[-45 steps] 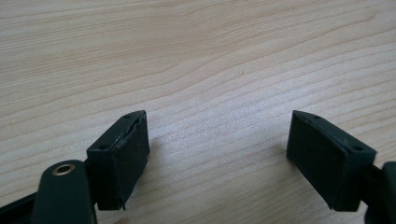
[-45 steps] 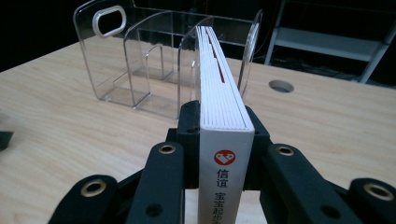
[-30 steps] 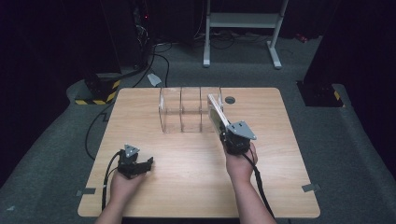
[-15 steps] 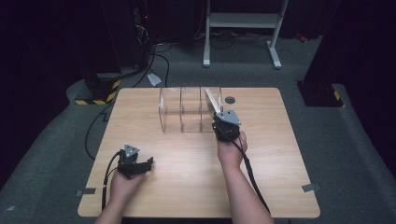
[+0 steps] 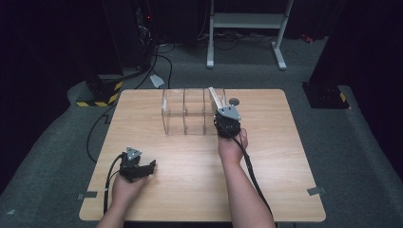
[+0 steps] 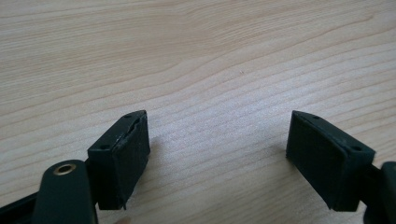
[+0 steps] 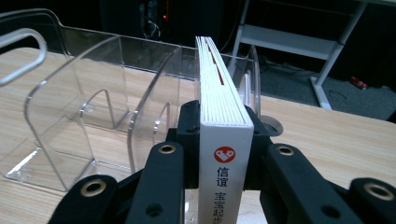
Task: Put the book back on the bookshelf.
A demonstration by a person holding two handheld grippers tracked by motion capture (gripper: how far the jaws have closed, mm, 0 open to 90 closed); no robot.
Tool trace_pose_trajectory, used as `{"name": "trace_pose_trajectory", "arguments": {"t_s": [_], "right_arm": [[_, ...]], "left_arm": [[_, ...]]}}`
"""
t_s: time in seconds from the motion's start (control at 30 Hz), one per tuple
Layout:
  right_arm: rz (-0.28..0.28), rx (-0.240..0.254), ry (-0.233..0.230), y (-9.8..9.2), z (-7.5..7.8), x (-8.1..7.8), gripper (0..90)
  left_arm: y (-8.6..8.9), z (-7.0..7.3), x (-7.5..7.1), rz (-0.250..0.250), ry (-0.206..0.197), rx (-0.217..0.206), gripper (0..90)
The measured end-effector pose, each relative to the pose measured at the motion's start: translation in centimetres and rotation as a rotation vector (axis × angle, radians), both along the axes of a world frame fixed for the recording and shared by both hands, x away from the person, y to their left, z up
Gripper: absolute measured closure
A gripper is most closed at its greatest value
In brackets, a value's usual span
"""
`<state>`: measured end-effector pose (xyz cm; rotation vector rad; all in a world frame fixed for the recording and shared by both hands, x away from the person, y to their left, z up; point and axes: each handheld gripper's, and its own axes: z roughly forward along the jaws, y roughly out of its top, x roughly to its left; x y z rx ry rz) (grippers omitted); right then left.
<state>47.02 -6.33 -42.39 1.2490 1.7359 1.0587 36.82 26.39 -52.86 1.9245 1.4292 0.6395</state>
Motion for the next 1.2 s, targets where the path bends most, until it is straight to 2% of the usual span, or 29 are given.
{"name": "trace_pose_trajectory", "arguments": {"t_s": [0.43, 0.77, 1.2], "right_arm": [[-0.026, 0.016, 0.02, -0.2, -0.9, 0.6, 74.9], [-0.037, 0.061, 0.039, -1.1, -1.6, -0.1, 74.3], [-0.031, 0.051, 0.072, -1.5, -2.9, -1.5, 73.9]], "left_arm": [[0.0, 0.0, 0.0, 0.003, -0.003, -0.008, 22.0], [0.0, 0.0, 0.0, 0.002, -0.003, -0.007, 22.1], [0.0, 0.0, 0.0, 0.003, -0.002, -0.006, 22.3]]}}
